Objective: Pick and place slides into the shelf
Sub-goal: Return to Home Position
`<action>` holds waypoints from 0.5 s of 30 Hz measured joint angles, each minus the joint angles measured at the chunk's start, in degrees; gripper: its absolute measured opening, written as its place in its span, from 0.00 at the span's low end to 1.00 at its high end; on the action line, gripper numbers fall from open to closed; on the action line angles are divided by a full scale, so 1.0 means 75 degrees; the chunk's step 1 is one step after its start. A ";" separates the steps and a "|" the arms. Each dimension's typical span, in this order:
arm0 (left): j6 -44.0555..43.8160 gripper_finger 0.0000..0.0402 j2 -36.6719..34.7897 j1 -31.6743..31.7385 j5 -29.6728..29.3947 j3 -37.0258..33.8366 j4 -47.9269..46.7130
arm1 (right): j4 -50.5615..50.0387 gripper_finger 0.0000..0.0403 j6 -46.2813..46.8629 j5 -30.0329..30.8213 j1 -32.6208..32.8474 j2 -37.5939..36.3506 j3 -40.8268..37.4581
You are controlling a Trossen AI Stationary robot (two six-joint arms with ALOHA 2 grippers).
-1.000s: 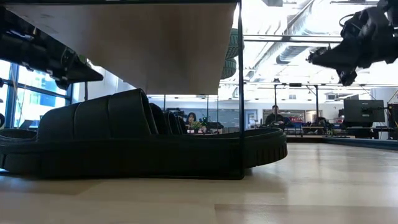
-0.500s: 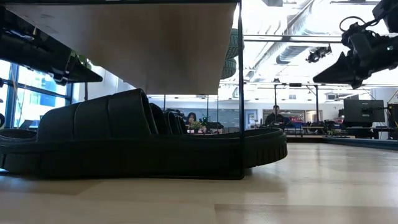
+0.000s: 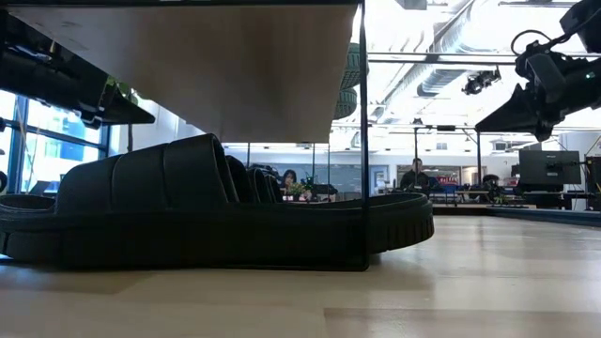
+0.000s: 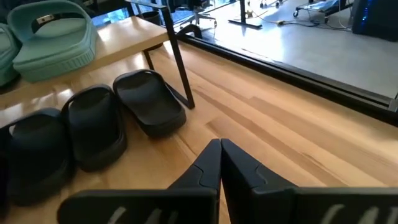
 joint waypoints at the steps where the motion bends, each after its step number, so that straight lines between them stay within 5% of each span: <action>1: 0.0000 0.00 0.0000 0.0000 0.0000 0.0000 0.0000 | 0.0000 0.00 -0.0049 0.0000 -0.0003 0.0001 0.0001; 15: -0.0003 0.00 0.0000 0.0000 0.0002 0.0003 0.0003 | 0.0000 0.00 -0.0120 0.0000 -0.0003 0.0001 0.0001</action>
